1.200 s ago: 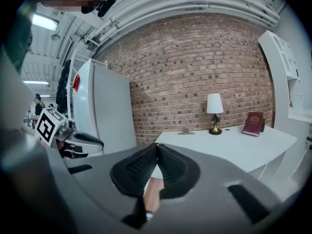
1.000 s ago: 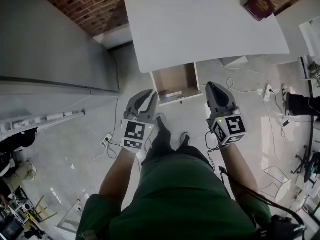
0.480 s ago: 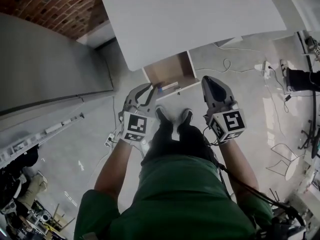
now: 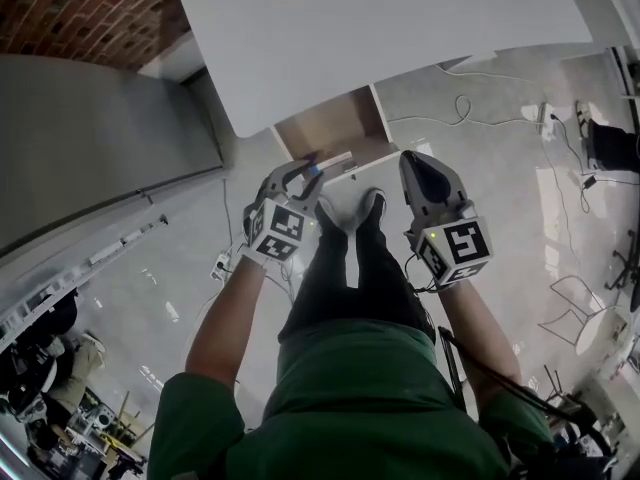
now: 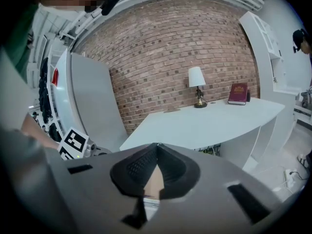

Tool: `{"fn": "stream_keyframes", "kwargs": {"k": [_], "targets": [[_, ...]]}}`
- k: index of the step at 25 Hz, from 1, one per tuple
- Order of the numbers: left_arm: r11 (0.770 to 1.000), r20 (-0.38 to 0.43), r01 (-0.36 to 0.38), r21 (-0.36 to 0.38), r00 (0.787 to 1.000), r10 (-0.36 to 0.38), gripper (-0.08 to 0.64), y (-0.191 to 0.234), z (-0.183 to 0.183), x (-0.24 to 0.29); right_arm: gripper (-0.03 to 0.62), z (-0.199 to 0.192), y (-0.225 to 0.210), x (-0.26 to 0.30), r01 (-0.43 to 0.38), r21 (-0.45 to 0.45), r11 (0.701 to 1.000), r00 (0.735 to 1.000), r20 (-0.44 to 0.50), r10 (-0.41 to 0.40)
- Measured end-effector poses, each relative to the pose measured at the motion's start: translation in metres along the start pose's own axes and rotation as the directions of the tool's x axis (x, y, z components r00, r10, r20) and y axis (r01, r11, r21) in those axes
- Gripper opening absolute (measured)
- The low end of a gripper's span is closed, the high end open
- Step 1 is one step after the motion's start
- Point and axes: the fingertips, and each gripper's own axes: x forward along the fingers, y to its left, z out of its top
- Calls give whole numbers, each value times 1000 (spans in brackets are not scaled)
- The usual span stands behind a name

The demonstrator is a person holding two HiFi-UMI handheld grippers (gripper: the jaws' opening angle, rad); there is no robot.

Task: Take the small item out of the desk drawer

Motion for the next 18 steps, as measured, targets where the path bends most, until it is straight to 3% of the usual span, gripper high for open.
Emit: {"fn": "stream_keyframes", "kwargs": {"k": [9, 11, 15, 18], "targets": [[995, -172, 101, -4, 980, -100, 135, -1, -53, 71, 2, -46, -20, 1, 11, 59, 998, 997, -75, -7], [990, -209, 139, 4, 969, -135, 138, -6, -66, 83, 3, -51, -20, 3, 8, 67, 998, 997, -79, -3], [970, -287, 229, 87, 938, -195, 141, -14, -85, 110, 3, -57, -22, 6, 2, 87, 996, 997, -76, 4], [961, -332, 261, 93, 918, -218, 141, -11, -97, 132, 2, -65, -26, 6, 7, 99, 995, 996, -90, 2]]}}
